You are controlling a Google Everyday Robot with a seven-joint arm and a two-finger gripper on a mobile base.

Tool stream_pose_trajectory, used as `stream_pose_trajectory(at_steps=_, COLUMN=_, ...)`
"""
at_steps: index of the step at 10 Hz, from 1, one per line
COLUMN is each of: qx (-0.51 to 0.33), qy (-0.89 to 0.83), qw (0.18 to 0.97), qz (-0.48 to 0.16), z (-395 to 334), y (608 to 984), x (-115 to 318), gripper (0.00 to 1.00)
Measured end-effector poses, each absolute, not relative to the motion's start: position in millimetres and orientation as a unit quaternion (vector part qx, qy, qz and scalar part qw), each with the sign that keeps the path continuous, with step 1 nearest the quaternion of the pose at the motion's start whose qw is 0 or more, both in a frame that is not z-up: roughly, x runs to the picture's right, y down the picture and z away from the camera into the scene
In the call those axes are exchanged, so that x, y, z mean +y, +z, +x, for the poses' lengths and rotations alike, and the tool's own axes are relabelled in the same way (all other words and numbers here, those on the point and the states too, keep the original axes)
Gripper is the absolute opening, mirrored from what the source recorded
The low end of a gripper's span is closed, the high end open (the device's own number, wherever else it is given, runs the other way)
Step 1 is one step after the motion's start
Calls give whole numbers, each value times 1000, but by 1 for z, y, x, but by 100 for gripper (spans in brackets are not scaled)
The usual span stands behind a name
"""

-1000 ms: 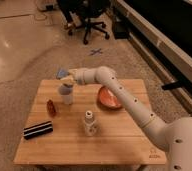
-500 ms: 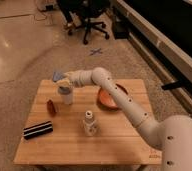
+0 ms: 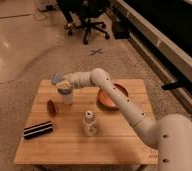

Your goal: Place the white sponge in the ceramic cup

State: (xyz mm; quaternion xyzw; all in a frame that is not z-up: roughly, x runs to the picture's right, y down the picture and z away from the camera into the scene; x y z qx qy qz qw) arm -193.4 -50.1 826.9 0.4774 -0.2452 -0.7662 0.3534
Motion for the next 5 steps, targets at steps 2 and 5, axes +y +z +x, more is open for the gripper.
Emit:
stream_pose_trajectory(at_steps=2, qx=-245, qy=-766, qw=354, qz=477, z=-192, y=827, x=-50, gripper=75)
stream_pose_trajectory(at_steps=5, qx=-245, qy=-766, qw=354, qz=477, z=-192, y=827, x=-50, gripper=75)
